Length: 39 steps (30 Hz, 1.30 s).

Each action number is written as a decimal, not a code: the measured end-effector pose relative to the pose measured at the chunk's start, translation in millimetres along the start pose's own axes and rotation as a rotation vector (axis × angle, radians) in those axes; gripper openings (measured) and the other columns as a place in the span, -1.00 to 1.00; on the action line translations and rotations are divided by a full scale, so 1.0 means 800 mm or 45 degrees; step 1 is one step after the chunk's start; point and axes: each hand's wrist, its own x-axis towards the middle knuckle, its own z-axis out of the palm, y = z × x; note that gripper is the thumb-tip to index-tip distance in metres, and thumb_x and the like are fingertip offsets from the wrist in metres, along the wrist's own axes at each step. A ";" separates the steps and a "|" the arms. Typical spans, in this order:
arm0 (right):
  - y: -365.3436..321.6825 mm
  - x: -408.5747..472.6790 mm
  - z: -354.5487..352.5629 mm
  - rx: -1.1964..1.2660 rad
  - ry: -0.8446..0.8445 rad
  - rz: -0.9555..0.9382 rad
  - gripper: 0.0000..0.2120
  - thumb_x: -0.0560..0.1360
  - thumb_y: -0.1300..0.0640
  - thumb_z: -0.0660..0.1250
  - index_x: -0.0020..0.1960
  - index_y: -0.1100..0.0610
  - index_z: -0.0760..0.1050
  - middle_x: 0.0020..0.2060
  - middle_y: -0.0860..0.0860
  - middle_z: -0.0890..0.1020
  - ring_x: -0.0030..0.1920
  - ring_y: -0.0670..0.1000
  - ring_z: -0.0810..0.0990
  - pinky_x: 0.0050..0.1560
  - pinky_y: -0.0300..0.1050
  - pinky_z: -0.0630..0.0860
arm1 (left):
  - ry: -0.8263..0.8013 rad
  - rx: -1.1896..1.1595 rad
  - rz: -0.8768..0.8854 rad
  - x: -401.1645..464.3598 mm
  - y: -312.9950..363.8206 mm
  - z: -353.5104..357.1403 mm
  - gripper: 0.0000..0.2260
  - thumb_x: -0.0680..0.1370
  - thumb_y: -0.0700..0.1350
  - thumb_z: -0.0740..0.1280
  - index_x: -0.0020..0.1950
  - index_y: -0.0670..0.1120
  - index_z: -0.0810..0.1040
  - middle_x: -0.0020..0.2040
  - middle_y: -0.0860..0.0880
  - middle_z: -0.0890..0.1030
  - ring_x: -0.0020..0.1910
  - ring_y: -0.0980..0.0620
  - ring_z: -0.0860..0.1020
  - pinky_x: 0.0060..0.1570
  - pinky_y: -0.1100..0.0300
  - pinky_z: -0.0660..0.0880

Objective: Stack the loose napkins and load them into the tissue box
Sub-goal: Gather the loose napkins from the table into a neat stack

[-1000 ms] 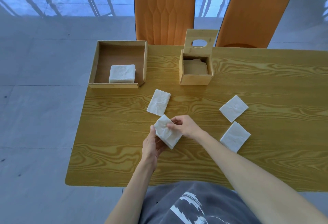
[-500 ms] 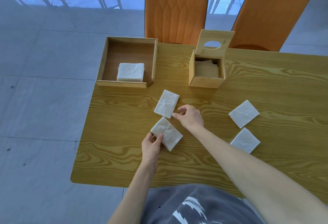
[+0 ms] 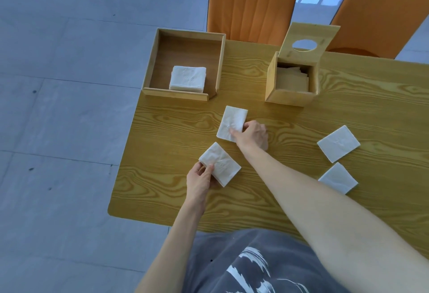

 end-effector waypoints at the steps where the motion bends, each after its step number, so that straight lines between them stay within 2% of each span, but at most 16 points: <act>1: 0.003 0.001 -0.002 0.007 0.000 -0.019 -0.58 0.44 -0.15 0.46 0.17 0.07 0.54 0.18 0.07 0.53 0.17 0.12 0.53 0.04 0.03 0.54 | -0.006 0.005 0.002 0.000 0.000 0.000 -0.85 0.62 -0.18 0.30 0.14 -0.10 0.62 0.06 -0.10 0.71 0.06 -0.09 0.67 0.08 -0.12 0.62; 6: 0.021 0.000 -0.014 0.194 -0.016 -0.003 -0.82 0.44 0.06 0.45 0.01 0.09 0.61 -0.04 0.02 0.68 -0.06 0.07 0.64 -0.13 -0.07 0.56 | -0.061 0.011 0.023 -0.004 0.003 0.003 -0.86 0.64 -0.19 0.27 0.12 -0.09 0.61 0.04 -0.10 0.70 0.00 -0.04 0.67 0.05 -0.02 0.61; 12: 0.055 -0.005 -0.030 0.426 0.065 0.035 -0.78 0.47 0.05 0.42 0.07 0.12 0.61 0.00 0.02 0.65 -0.02 0.04 0.61 0.00 0.00 0.60 | -0.109 0.080 0.036 -0.004 0.000 0.009 -0.84 0.65 -0.17 0.25 0.14 -0.07 0.60 0.07 -0.11 0.70 0.03 -0.07 0.67 0.11 -0.09 0.60; 17: 0.088 -0.013 -0.038 0.684 0.046 0.084 -0.77 0.48 0.10 0.43 0.12 0.13 0.60 -0.08 -0.03 0.64 -0.01 0.01 0.65 0.04 -0.01 0.64 | -0.133 0.122 0.049 -0.005 -0.001 0.014 -0.85 0.65 -0.17 0.25 0.06 -0.01 0.61 0.03 -0.07 0.70 0.08 -0.10 0.66 0.17 -0.11 0.57; 21: 0.113 -0.021 -0.048 1.014 -0.136 0.144 -0.75 0.50 0.19 0.46 0.16 0.16 0.56 -0.04 0.02 0.67 -0.07 0.01 0.67 -0.07 -0.06 0.67 | -0.147 0.160 0.036 -0.003 0.001 0.016 -0.84 0.65 -0.18 0.24 0.02 0.00 0.60 0.03 -0.07 0.69 0.09 -0.09 0.64 0.21 -0.14 0.54; 24: 0.132 -0.029 -0.057 1.138 -0.325 0.105 -0.75 0.49 0.20 0.48 0.14 0.17 0.57 -0.03 0.06 0.70 -0.07 0.02 0.68 -0.06 -0.03 0.61 | -0.182 0.186 0.029 -0.001 0.004 0.020 -0.85 0.65 -0.18 0.23 0.08 -0.05 0.60 0.07 -0.10 0.69 0.09 -0.10 0.65 0.19 -0.12 0.56; 27: 0.148 -0.037 -0.059 1.174 -0.462 0.073 -0.71 0.47 0.18 0.50 0.17 0.17 0.58 0.02 0.08 0.72 -0.07 0.02 0.68 -0.08 -0.05 0.59 | -0.237 0.205 0.030 0.001 0.005 0.028 -0.82 0.65 -0.17 0.24 0.16 -0.12 0.61 0.05 -0.10 0.70 0.05 -0.09 0.66 0.14 -0.09 0.58; 31: 0.160 -0.048 -0.056 1.073 -0.564 0.007 -0.70 0.46 0.14 0.52 0.16 0.15 0.59 0.00 0.06 0.73 -0.10 -0.02 0.67 -0.13 -0.10 0.59 | -0.313 0.198 0.015 -0.001 0.005 0.042 -0.82 0.65 -0.18 0.23 0.16 -0.13 0.61 0.03 -0.12 0.69 -0.02 -0.08 0.66 -0.04 0.02 0.62; 35: 0.164 -0.054 -0.051 1.037 -0.577 -0.005 -0.70 0.46 0.16 0.52 0.15 0.17 0.59 -0.05 0.07 0.72 -0.19 -0.05 0.65 -0.28 -0.22 0.55 | -0.395 0.167 -0.024 -0.008 0.004 0.054 -0.81 0.66 -0.15 0.21 0.06 -0.10 0.63 -0.09 -0.09 0.71 -0.15 -0.05 0.67 -0.15 0.05 0.60; 39: 0.166 -0.057 -0.047 0.959 -0.508 -0.004 -0.71 0.47 0.17 0.50 0.16 0.21 0.59 -0.01 0.13 0.71 -0.18 -0.07 0.64 -0.33 -0.26 0.55 | -0.455 0.133 -0.052 -0.012 0.000 0.065 -0.70 0.69 -0.05 0.13 0.07 -0.14 0.62 -0.07 -0.14 0.71 -0.12 -0.08 0.66 -0.11 0.01 0.58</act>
